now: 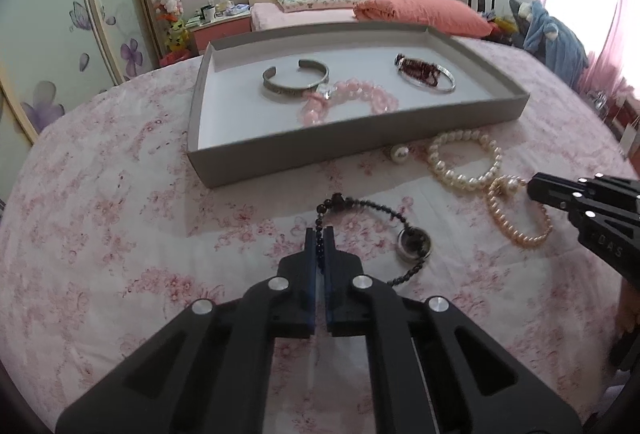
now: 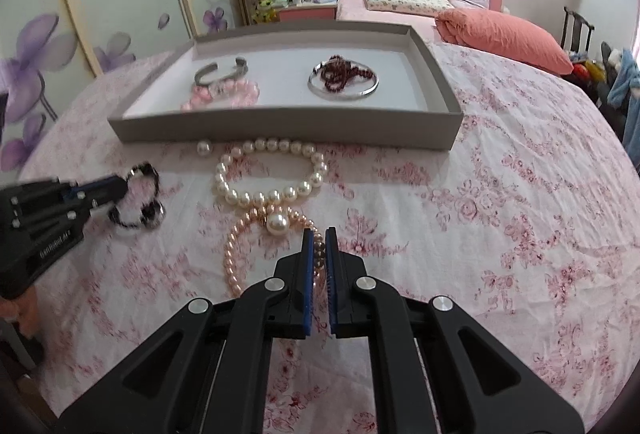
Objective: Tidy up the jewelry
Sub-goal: 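Lift the peach pearl necklace with the right gripper while the left lifts the black bracelet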
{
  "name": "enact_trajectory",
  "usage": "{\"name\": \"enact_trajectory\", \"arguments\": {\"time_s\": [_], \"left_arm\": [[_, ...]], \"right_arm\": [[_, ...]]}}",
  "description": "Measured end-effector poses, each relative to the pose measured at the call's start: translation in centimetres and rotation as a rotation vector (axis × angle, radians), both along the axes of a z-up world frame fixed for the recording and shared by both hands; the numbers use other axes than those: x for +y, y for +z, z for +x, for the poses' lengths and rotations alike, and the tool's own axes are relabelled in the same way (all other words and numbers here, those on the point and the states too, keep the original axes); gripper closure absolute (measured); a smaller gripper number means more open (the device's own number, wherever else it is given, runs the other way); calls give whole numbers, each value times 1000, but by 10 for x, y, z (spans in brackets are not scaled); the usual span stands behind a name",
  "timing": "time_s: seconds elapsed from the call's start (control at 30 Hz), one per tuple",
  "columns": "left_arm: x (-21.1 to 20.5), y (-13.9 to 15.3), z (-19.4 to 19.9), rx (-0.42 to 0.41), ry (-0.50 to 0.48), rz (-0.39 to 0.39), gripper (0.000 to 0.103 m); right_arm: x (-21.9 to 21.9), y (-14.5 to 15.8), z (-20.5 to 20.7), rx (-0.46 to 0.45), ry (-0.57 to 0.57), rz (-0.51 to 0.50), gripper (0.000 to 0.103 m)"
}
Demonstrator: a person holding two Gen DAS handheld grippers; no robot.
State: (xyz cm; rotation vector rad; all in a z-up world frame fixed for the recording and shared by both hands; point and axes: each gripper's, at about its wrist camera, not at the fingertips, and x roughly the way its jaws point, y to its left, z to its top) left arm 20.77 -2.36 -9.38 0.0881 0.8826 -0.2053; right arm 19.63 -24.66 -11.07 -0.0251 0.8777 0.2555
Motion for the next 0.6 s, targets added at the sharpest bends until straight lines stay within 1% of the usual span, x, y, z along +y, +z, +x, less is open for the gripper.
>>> {"name": "enact_trajectory", "arguments": {"time_s": [0.2, 0.3, 0.6], "left_arm": [[3, 21, -5, -56, -13, -93, 99], [2, 28, -8, -77, -23, -124, 99], [-8, 43, -15, -129, -70, -180, 99]], "right_arm": [[7, 26, -6, -76, 35, 72, 97], [13, 34, -9, -100, 56, 94, 97], [15, 45, -15, -135, 80, 140, 97]]}}
